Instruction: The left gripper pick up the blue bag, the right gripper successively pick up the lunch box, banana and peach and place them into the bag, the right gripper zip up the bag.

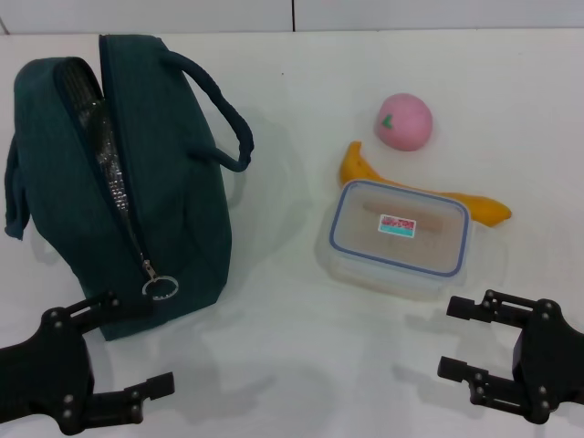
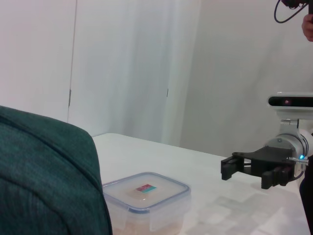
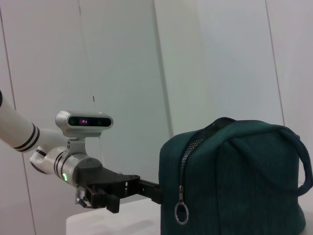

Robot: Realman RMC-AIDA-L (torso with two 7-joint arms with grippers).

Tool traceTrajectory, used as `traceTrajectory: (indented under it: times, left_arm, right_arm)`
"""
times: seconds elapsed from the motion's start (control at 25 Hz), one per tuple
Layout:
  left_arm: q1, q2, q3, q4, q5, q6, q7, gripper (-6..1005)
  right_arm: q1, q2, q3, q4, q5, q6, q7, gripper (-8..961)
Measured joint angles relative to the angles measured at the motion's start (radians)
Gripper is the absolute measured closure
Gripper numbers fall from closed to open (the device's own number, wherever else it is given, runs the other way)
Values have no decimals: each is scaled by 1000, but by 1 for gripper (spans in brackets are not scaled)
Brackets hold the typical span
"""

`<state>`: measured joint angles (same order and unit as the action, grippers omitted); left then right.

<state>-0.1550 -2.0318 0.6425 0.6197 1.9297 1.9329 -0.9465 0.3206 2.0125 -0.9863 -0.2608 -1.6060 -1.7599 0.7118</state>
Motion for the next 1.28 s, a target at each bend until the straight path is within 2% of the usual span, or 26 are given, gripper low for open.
traceTrajectory:
  times: [0.52,0.76,1.0,1.08,1.16,1.28]
  left_arm:
    - [-1,-1,-3,0,-14,17,-29,110]
    - [-25,13,-7,-5,-143,97,-212,112]
    - [-40,28,-8,-19,-321,98,-358,113]
    - [-46,33,-11,-20,-410,93,-453,113]
    - [-59,42,-31,-21,-456,74,-564,114]
    - [-97,58,-112,-27,-469,25,-727,115]
  right_arm:
    - [2,0,0,0,0,2,0,332]
    - [2,0,0,0,0,2,0,332]
    - [2,0,0,0,0,2,0,332]
    - [2,0,0,0,0,5,0,333]
    - [3,0,0,1,0,8,0,333]
    - [4,0,0,1,0,10,0,333]
